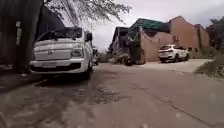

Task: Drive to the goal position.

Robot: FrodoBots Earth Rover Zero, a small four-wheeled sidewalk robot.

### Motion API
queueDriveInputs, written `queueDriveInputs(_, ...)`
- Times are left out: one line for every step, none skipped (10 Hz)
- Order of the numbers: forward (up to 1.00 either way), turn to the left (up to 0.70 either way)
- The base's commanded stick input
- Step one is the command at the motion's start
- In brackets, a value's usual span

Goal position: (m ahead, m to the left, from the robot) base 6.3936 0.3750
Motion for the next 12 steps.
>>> queueDriveInputs(1.0,0.0)
queueDriveInputs(1.0,0.0)
queueDriveInputs(1.0,0.0)
queueDriveInputs(1.0,0.0)
queueDriveInputs(1.0,0.0)
queueDriveInputs(1.0,0.0)
queueDriveInputs(1.0,0.0)
queueDriveInputs(1.0,0.0)
queueDriveInputs(1.0,0.0)
queueDriveInputs(1.0,0.0)
queueDriveInputs(1.0,0.0)
queueDriveInputs(1.0,0.0)
